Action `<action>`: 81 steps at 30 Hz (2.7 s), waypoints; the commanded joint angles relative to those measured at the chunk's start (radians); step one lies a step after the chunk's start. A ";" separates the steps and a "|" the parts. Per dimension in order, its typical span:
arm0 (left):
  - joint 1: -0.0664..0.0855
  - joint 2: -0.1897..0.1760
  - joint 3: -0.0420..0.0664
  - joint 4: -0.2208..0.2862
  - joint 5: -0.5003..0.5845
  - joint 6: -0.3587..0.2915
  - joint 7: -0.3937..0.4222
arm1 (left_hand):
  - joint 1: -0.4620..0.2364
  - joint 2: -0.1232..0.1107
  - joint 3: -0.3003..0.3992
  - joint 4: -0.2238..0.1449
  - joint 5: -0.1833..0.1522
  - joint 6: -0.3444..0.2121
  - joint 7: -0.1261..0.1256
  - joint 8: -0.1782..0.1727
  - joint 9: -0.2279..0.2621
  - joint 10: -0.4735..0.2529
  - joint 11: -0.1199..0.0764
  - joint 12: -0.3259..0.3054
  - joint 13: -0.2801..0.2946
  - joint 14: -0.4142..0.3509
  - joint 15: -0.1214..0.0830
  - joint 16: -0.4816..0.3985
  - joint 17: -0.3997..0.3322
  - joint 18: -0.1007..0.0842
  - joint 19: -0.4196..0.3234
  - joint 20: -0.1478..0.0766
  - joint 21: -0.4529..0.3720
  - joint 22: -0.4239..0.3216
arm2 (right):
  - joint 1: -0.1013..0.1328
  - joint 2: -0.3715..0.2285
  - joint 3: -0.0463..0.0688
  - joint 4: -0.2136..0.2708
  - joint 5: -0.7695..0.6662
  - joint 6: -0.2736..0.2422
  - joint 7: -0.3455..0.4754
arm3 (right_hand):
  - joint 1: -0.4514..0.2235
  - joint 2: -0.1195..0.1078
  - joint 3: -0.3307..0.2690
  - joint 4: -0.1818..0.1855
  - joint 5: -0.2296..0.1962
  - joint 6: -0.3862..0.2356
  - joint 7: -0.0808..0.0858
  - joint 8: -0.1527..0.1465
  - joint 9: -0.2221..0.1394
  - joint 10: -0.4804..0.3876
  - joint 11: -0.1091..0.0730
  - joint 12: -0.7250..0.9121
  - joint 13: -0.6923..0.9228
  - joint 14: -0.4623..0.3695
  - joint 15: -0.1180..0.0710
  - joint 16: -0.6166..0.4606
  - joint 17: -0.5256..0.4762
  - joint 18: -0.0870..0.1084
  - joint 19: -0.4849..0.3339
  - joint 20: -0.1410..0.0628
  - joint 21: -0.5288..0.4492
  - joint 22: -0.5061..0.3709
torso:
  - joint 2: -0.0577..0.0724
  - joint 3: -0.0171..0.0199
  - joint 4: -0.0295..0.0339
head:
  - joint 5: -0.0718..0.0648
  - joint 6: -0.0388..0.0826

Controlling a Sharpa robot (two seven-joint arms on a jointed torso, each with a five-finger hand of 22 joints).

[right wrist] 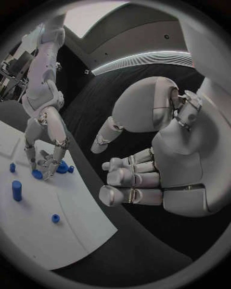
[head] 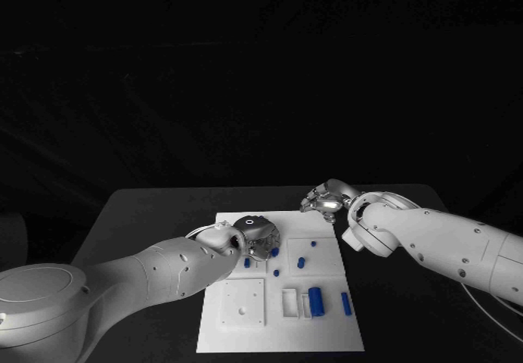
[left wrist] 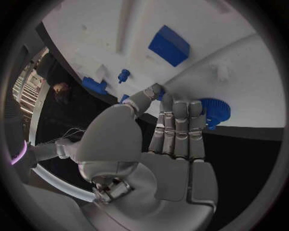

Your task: Assemble the parts on the task board

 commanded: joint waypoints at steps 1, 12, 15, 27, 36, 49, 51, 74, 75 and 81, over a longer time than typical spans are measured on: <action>0.000 -0.015 0.000 0.019 0.041 -0.021 0.001 | -0.008 -0.001 0.001 0.004 -0.001 -0.002 0.004 -0.001 -0.001 0.007 0.001 -0.006 -0.001 0.008 0.003 0.002 -0.002 0.003 0.006 -0.079 0.002 0.016 | 0.000 -0.005 0.000 0.002 0.023 0.003 0.007 | -0.004 -0.009 0.001 0.007 0.003 0.001 0.008 0.000 0.001 0.006 0.001 0.003 -0.001 0.009 0.000 0.004 0.001 0.085 0.000 -0.007 0.005 0.018 | -0.001 0.0002 0.0017 | 0.000 0.005; 0.022 -0.048 0.043 0.068 0.082 -0.040 -0.004 | -0.007 -0.002 0.004 0.007 0.001 0.002 0.005 0.000 -0.002 0.010 0.002 -0.008 -0.003 0.011 0.004 0.001 -0.003 0.004 0.009 -0.078 0.002 0.016 | 0.000 -0.015 0.000 0.006 0.047 0.008 0.003 | -0.004 -0.009 0.001 0.008 0.004 0.001 0.008 0.000 0.001 0.006 0.001 0.004 -0.001 0.009 -0.001 0.004 0.002 0.085 0.000 -0.007 0.005 0.018 | -0.001 0.0001 0.0010 | 0.004 0.019; 0.025 -0.056 0.070 0.084 0.089 -0.040 -0.008 | -0.006 -0.003 0.004 0.007 0.001 0.002 0.005 0.000 -0.002 0.010 0.002 -0.009 -0.003 0.011 0.004 0.001 -0.003 0.004 0.009 -0.078 0.002 0.016 | 0.000 -0.014 0.000 0.007 0.060 0.010 0.002 | -0.005 -0.010 0.001 0.008 0.004 0.001 0.008 0.000 0.001 0.006 0.001 0.004 -0.002 0.009 -0.001 0.004 0.002 0.085 0.000 -0.007 0.005 0.018 | -0.001 0.0004 0.0003 | 0.007 0.023; 0.054 -0.090 0.097 0.134 0.114 0.015 -0.037 | -0.008 -0.005 0.004 0.011 0.001 0.003 0.005 0.000 -0.003 0.012 0.002 -0.011 -0.005 0.013 0.004 0.000 -0.004 0.005 0.010 -0.077 0.002 0.016 | -0.001 -0.007 -0.002 0.011 0.157 0.032 -0.015 | -0.007 -0.009 0.001 0.010 0.004 0.001 0.008 0.000 0.001 0.005 0.001 0.003 -0.002 0.008 -0.001 0.003 0.002 0.085 -0.001 -0.006 0.005 0.018 | -0.001 -0.0007 0.0008 | 0.007 0.029; 0.053 -0.067 0.077 0.111 0.103 0.061 -0.053 | -0.009 -0.016 0.003 0.014 0.000 -0.004 0.008 -0.005 -0.007 0.006 0.005 -0.016 -0.008 0.009 0.007 -0.006 -0.007 0.005 0.007 -0.074 0.000 0.016 | -0.002 -0.002 -0.003 0.014 0.065 0.031 -0.015 | -0.006 -0.010 0.001 0.008 0.003 0.001 0.008 -0.001 0.001 0.004 0.001 0.003 -0.002 0.008 -0.001 0.002 0.002 0.085 -0.002 -0.007 0.005 0.019 | 0.001 -0.0018 0.0002 | 0.011 0.032; 0.033 -0.026 -0.001 0.067 0.019 0.110 -0.103 | -0.039 -0.069 -0.033 0.026 0.002 -0.072 0.004 -0.039 -0.025 -0.011 0.005 -0.018 -0.008 -0.004 0.010 -0.013 -0.011 0.006 -0.004 -0.067 -0.006 0.018 | -0.002 0.009 -0.003 0.008 0.059 0.026 -0.011 | -0.005 -0.010 0.001 0.008 0.002 0.001 0.008 -0.001 0.001 0.004 0.001 0.003 -0.002 0.007 -0.001 0.002 0.002 0.085 -0.003 -0.007 0.005 0.019 | 0.004 0.0001 -0.0062 | 0.011 0.022; 0.031 -0.026 -0.001 0.070 0.010 0.122 -0.111 | -0.045 -0.076 -0.044 0.029 0.000 -0.063 0.022 -0.032 -0.022 -0.010 0.017 -0.012 -0.005 -0.002 0.017 -0.010 -0.009 0.007 -0.004 -0.067 -0.005 0.018 | -0.002 0.008 -0.003 0.008 0.058 0.026 -0.011 | -0.005 -0.010 0.001 0.008 0.002 0.001 0.008 -0.001 0.001 0.004 0.001 0.003 -0.002 0.007 -0.001 0.002 0.002 0.085 -0.003 -0.007 0.005 0.019 | 0.004 0.0002 -0.0051 | 0.008 0.019; 0.025 -0.025 -0.001 0.060 -0.024 0.140 -0.159 | 0.044 -0.041 0.012 0.022 0.081 -0.047 0.017 -0.013 -0.016 -0.007 0.012 0.042 0.018 0.017 0.012 0.025 0.003 0.019 0.019 -0.066 0.019 0.021 | -0.002 0.004 -0.003 0.011 0.055 0.025 -0.010 | -0.006 -0.009 0.000 0.008 0.002 0.001 0.008 -0.001 0.001 0.004 0.001 0.004 -0.003 0.008 -0.001 0.002 0.002 0.085 -0.003 -0.007 0.006 0.019 | 0.004 -0.0006 -0.0032 | 0.004 0.005; 0.025 -0.024 -0.001 0.059 -0.026 0.138 -0.162 | 0.044 -0.039 0.013 0.022 0.083 -0.046 0.017 -0.012 -0.016 -0.007 0.012 0.043 0.019 0.017 0.012 0.026 0.004 0.019 0.020 -0.067 0.020 0.021 | -0.002 0.003 -0.003 0.011 0.055 0.025 -0.010 | -0.006 -0.009 0.000 0.008 0.002 0.001 0.008 -0.001 0.001 0.004 0.001 0.004 -0.003 0.008 -0.001 0.002 0.002 0.085 -0.003 -0.007 0.006 0.019 | 0.004 -0.0005 -0.0032 | 0.004 0.005; 0.022 -0.015 -0.001 0.052 -0.028 0.130 -0.177 | 0.049 -0.023 0.022 0.020 0.087 -0.029 0.011 -0.001 -0.012 0.001 0.006 0.054 0.021 0.026 0.006 0.034 0.005 0.020 0.027 -0.071 0.029 0.021 | -0.002 0.004 -0.003 0.011 0.056 0.026 -0.010 | -0.006 -0.009 0.000 0.008 0.002 0.001 0.008 -0.001 0.002 0.004 0.001 0.004 -0.003 0.008 -0.001 0.002 0.002 0.085 -0.003 -0.007 0.006 0.019 | 0.003 -0.0006 -0.0031 | 0.005 0.003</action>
